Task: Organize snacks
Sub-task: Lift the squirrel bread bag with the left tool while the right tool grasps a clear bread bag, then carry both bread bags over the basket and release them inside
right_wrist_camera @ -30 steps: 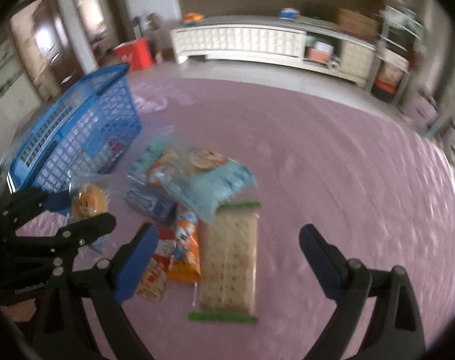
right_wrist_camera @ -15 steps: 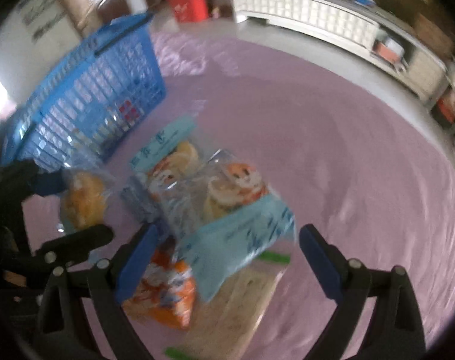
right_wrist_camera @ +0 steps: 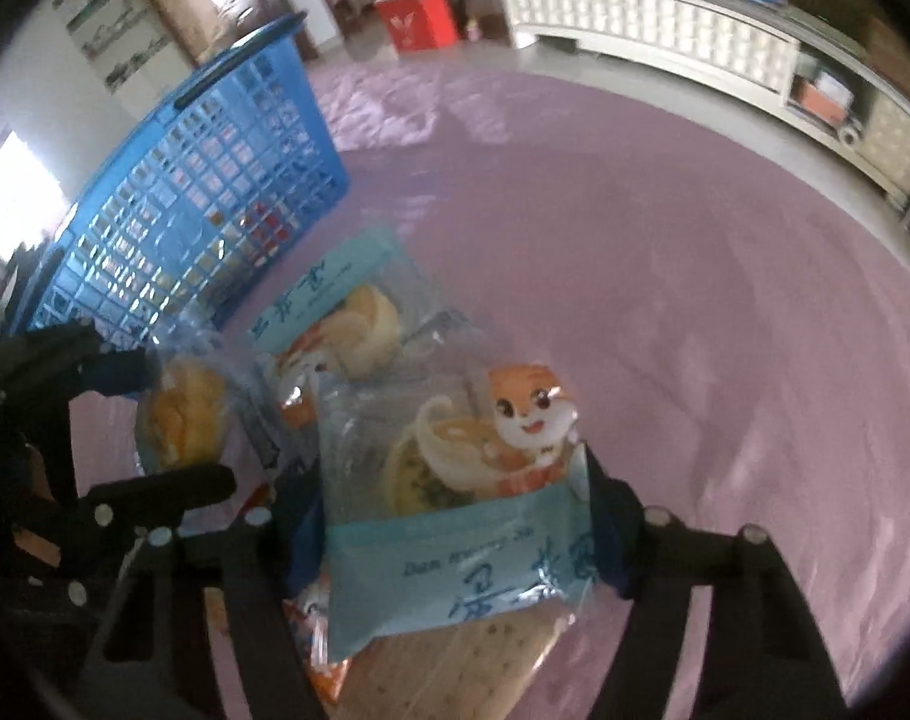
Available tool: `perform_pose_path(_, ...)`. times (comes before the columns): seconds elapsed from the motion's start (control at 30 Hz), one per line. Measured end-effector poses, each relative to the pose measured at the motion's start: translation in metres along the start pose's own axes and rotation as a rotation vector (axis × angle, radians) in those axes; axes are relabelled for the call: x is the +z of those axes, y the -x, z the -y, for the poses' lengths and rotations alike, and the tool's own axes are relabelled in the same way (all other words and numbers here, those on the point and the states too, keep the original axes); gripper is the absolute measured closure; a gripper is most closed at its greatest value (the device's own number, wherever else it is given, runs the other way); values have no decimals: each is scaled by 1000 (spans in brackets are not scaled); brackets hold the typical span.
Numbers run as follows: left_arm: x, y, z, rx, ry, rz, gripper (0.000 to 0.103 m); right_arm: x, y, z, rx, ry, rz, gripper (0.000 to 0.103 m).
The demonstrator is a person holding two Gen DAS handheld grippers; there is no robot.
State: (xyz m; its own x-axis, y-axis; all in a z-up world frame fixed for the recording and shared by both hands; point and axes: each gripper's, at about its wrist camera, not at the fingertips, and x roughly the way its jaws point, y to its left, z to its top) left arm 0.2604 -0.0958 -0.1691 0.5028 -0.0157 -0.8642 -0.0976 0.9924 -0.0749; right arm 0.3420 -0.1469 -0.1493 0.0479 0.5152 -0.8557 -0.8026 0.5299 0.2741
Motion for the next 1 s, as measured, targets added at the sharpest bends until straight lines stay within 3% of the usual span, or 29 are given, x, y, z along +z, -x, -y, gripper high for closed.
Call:
perform_pose_path(0.2, -7, 23, -4, -22, -15, 32, 51, -20, 46, 1, -23, -81, 109, 29)
perform_pose_path(0.57, -6, 99, -11, -59, -51, 179, 51, -22, 127, -49, -111, -84, 203, 29)
perform_pose_path(1.0, -13, 176, -70, -60, -67, 307, 51, -2, 171, -141, -187, 59, 275, 29)
